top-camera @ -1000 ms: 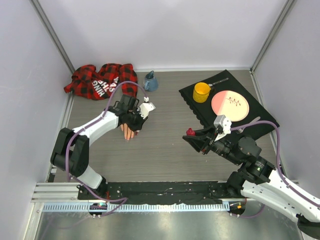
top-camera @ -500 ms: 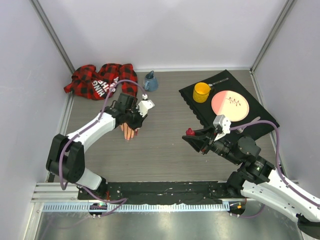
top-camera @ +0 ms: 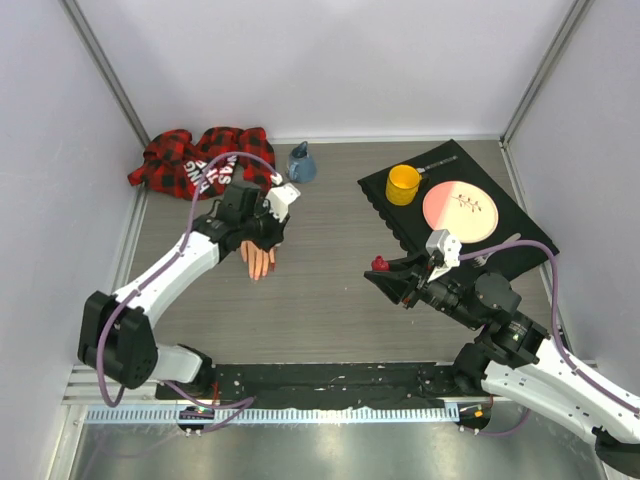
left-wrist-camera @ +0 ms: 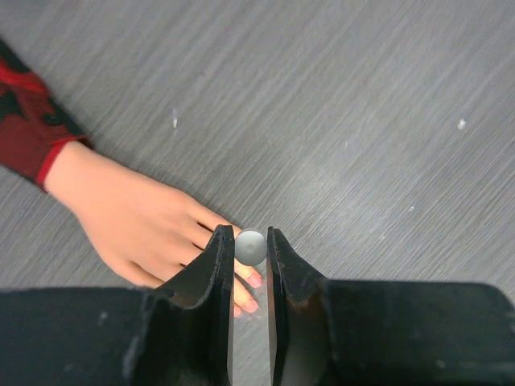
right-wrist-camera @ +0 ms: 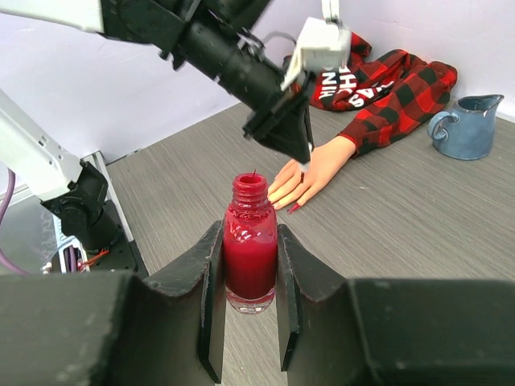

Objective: Paint the nails

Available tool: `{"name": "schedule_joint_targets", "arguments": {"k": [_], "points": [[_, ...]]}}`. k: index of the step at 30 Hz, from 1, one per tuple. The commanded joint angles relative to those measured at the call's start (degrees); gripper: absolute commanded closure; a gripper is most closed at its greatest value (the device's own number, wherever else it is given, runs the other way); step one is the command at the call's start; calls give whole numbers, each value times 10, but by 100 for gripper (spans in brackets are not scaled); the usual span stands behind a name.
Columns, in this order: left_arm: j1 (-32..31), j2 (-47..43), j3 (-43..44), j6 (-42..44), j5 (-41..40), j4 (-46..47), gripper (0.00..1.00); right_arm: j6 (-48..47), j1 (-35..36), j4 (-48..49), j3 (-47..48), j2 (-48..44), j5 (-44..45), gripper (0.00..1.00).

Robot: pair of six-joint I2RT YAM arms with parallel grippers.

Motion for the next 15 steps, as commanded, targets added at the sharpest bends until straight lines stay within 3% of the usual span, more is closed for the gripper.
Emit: {"name": "schedule_joint_targets", "arguments": {"k": [1,8,11,15], "points": [[-3,-64,57,-156,-7,49,100,-6,0,15,13,-4,17,99],[-3,-157,88,-393,122,80,100,-24,0,-18,26,-29,29,99],[-6,-203,58,-475,181,143,100,-33,0,-18,26,-22,8,99],[-30,-230,41,-544,185,200,100,-46,0,-25,41,10,-30,99]]}}
